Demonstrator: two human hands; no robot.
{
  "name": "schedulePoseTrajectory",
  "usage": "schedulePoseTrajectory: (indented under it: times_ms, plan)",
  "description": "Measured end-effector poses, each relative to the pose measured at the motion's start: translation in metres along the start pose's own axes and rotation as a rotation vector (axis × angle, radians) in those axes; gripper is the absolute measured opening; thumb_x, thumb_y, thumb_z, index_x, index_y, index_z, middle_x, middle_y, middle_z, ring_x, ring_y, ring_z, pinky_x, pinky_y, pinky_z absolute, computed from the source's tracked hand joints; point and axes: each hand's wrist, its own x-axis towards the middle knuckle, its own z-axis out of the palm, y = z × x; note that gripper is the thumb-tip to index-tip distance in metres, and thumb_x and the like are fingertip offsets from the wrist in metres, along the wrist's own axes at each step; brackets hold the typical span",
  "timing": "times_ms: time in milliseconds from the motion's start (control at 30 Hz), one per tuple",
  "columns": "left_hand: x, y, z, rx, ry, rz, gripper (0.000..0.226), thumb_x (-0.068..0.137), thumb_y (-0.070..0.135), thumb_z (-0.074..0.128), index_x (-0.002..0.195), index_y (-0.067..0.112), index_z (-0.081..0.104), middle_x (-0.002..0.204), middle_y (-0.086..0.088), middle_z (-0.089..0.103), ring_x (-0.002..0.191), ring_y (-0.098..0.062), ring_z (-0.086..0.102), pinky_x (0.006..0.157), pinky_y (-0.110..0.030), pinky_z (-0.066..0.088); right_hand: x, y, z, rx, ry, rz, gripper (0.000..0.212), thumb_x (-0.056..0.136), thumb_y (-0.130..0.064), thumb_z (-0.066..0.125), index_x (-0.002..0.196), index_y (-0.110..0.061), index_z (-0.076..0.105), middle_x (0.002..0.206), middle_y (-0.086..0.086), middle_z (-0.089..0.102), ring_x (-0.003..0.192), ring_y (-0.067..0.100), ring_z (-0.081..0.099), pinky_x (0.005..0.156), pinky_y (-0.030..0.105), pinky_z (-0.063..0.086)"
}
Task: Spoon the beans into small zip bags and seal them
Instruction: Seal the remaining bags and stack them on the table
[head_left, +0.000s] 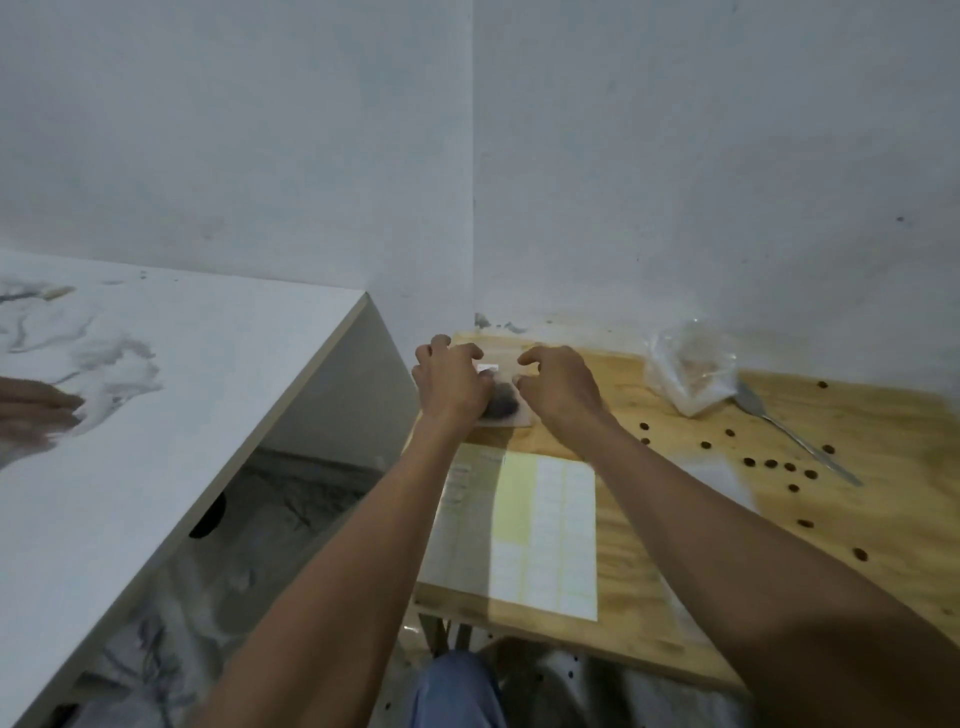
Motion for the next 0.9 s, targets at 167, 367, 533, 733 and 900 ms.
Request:
schedulePoseTrajectory:
  times_ms: [167, 367, 533, 733, 900]
  plan:
    - [-0.034, 0.045, -0.01, -0.196, -0.037, 0.075, 0.017, 0.092, 0.033, 0.068, 0.102, 0.022, 0.077, 0.114, -0.007, 0.071, 0.112, -0.029, 0.062, 0.089, -0.04, 0.052, -0.025, 0.015, -0.069, 0.066, 0.069, 0.032, 0.022, 0.088, -0.033, 0.069, 0.107, -0.027, 0.076, 0.113, 0.0, 0.073, 0.099, 0.024, 0.068, 0.081, 0.031, 0.055]
    - [-0.107, 0.116, -0.015, -0.266, -0.236, 0.156, 0.021, 0.089, 0.035, 0.073, 0.093, 0.014, 0.074, 0.095, -0.008, 0.074, 0.086, -0.028, 0.07, 0.079, -0.038, 0.06, -0.086, 0.057, -0.136, 0.008, 0.12, 0.116, 0.011, 0.085, -0.022, 0.066, 0.086, -0.016, 0.075, 0.09, 0.003, 0.074, 0.079, 0.022, 0.067, 0.065, 0.033, 0.057]
    - [-0.161, 0.14, 0.0, -0.154, -0.406, 0.115, 0.041, 0.083, 0.042, 0.079, 0.1, 0.008, 0.063, 0.09, -0.005, 0.063, 0.082, -0.028, 0.066, 0.07, -0.038, 0.06, -0.136, 0.101, -0.162, -0.086, 0.014, 0.27, 0.021, 0.08, -0.028, 0.073, 0.092, -0.012, 0.067, 0.096, 0.009, 0.072, 0.079, 0.027, 0.068, 0.068, 0.034, 0.058]
    - [-0.194, 0.143, 0.021, -0.157, -0.287, 0.09, 0.04, 0.085, 0.036, 0.074, 0.11, 0.006, 0.066, 0.105, -0.011, 0.069, 0.094, -0.029, 0.065, 0.064, -0.03, 0.042, -0.169, 0.128, -0.15, -0.077, -0.129, 0.341, 0.026, 0.084, -0.028, 0.078, 0.094, -0.004, 0.073, 0.092, 0.013, 0.072, 0.081, 0.03, 0.07, 0.078, 0.046, 0.063]
    - [-0.206, 0.147, 0.022, -0.111, -0.144, 0.097, 0.031, 0.086, 0.037, 0.073, 0.1, 0.011, 0.066, 0.097, -0.008, 0.068, 0.089, -0.03, 0.065, 0.065, -0.032, 0.043, -0.173, 0.121, -0.148, -0.157, -0.057, 0.325, 0.018, 0.082, -0.028, 0.076, 0.09, -0.011, 0.073, 0.091, 0.007, 0.071, 0.076, 0.024, 0.065, 0.056, 0.027, 0.047]
